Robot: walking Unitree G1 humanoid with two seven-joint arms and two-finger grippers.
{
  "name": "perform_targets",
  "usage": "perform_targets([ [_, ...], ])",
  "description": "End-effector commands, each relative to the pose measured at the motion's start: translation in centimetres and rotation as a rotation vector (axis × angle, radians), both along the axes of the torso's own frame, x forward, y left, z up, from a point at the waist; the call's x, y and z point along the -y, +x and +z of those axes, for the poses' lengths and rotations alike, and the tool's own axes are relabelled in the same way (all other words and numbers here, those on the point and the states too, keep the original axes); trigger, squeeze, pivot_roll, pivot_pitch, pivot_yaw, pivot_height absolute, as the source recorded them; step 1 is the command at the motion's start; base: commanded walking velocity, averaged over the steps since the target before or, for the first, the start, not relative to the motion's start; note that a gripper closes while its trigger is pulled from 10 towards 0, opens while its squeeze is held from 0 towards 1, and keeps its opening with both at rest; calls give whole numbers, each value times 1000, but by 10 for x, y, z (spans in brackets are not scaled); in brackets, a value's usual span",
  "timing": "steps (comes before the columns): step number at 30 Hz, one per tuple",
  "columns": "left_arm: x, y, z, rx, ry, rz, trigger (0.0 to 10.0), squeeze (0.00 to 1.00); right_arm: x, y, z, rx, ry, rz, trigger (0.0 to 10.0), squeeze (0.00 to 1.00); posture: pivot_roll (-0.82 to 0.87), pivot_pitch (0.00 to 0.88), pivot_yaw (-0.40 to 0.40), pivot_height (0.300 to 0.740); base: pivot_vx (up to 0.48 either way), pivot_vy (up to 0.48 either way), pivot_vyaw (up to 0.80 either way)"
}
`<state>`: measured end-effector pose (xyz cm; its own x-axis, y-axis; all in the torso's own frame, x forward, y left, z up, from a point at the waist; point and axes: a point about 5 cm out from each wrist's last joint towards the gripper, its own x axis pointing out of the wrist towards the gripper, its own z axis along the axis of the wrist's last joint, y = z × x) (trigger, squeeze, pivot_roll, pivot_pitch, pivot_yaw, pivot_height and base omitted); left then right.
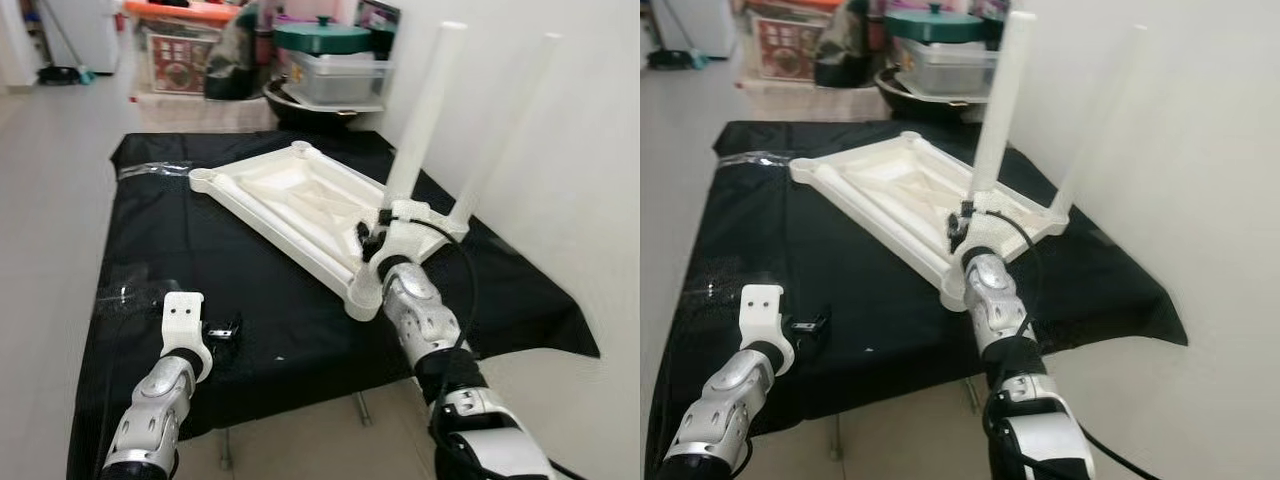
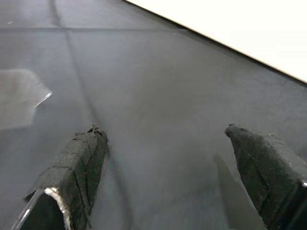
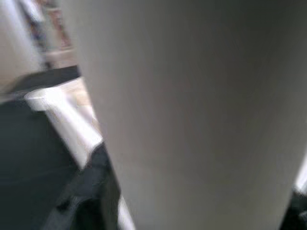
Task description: Building children table
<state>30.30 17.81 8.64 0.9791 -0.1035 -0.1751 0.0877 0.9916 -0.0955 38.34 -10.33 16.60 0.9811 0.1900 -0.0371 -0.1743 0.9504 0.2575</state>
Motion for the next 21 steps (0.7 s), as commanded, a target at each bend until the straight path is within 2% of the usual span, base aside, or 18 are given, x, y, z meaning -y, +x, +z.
perform_targets([
  [1, 1, -2, -7, -36, 2, -10, 10000, 0, -13, 3, 15, 41, 53, 126, 10000, 1000, 107, 0, -137, 740, 0, 0, 0],
  [2, 1, -2, -7, -35, 2, -9, 10000, 0, -15, 4, 28, 92, 76, 208, 10000, 0, 112, 0, -141, 740, 0, 0, 0],
  [3, 1, -2, -7, -35, 3, -9, 10000, 0, -16, 4, 35, 126, 87, 260, 10000, 0, 113, 0, -143, 740, 0, 0, 0],
  [4, 0, -3, -7, -34, 3, -7, 10000, 0, -18, 1, 48, 191, 98, 366, 10000, 0, 113, 0, -143, 740, 0, 0, 0],
  [5, 0, -3, -7, -34, 3, -7, 10000, 0, -18, 1, 48, 191, 98, 366, 10000, 0, 113, 0, -143, 740, 0, 0, 0],
  [7, 0, -3, -7, -34, 3, -4, 10000, 0, -20, -5, 62, 266, 93, 541, 10000, 0, 113, 0, -143, 740, 0, 0, 0],
  [11, 0, -3, -7, -34, 3, -4, 10000, 0, -19, -10, 70, 310, 67, 721, 10000, 0, 124, 0, -148, 740, 0, 0, 0],
  [13, 1, -2, -6, -32, 4, -6, 10000, 0, -24, -13, 70, 330, 11, 870, 10000, 0, 133, 0, -155, 740, 0, 0, 0],
  [14, 1, -2, -6, -30, 4, -4, 10000, 0, -31, -17, 66, 326, 1, 947, 10000, 0, 137, 0, -164, 740, 0, 0, 0],
  [19, 0, -2, -5, -28, 3, -1, 10000, 0, -45, -25, 58, 318, -2, 1051, 10000, 0, 147, 0, -172, 740, 0, 0, 0],
  [21, 1, -4, -6, -29, 1, 4, 10000, 0, -69, -42, 43, 306, 14, 1152, 10000, 0, 151, 0, -172, 740, 0, 0, 0],
])
